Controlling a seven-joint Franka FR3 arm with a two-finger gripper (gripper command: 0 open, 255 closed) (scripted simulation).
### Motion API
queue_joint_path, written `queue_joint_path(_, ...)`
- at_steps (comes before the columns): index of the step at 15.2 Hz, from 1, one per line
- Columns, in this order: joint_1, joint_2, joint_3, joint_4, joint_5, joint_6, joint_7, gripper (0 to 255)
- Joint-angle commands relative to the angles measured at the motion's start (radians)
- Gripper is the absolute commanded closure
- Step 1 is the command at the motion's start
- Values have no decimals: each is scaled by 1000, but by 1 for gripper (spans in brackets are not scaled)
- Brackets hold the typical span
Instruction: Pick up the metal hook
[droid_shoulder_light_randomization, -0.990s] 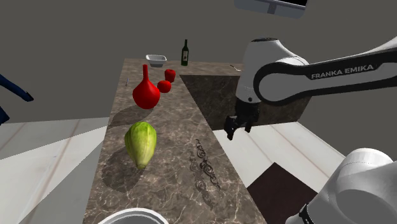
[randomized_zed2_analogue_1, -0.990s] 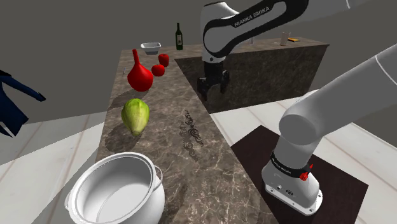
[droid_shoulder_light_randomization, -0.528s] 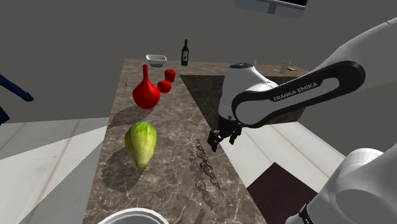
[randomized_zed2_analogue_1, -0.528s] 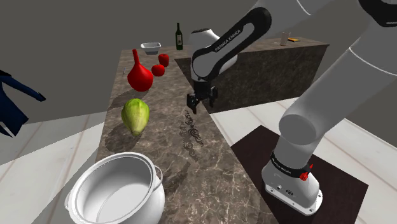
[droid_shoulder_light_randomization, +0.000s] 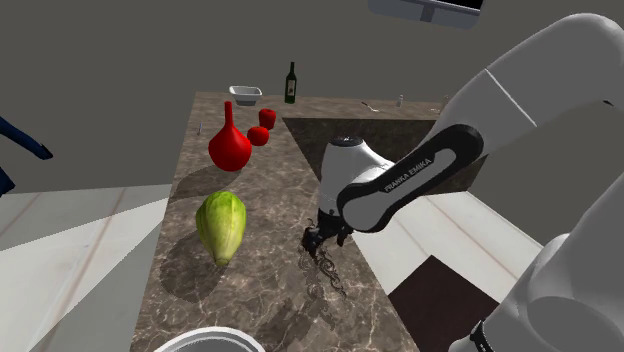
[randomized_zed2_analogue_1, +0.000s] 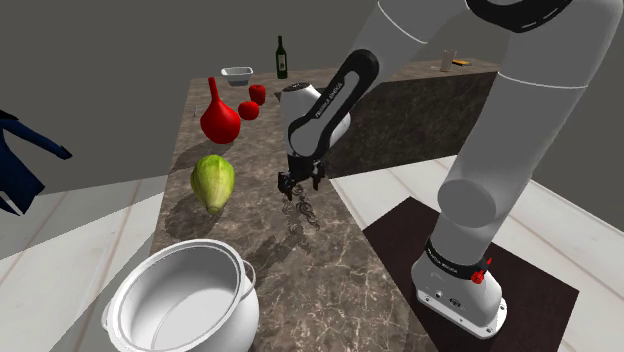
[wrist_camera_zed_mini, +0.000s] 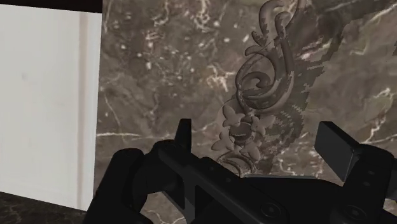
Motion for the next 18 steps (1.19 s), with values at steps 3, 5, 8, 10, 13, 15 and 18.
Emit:
queue_joint_path(3, -1, 73, -3, 3, -44, 68, 36, 0)
queue_joint_path(5, 0, 103, -7, 2, -66, 97, 53, 0)
queue_joint_path(8, 1, 127, -13, 3, -84, 119, 67, 0)
queue_joint_path(10, 3, 127, -12, 3, -84, 119, 69, 255)
queue_joint_path(13, 2, 127, -12, 3, -84, 118, 68, 255)
queue_joint_path(15, 3, 127, -12, 3, -84, 118, 68, 255)
queue_joint_path(18, 1, 127, -13, 3, -84, 119, 67, 255)
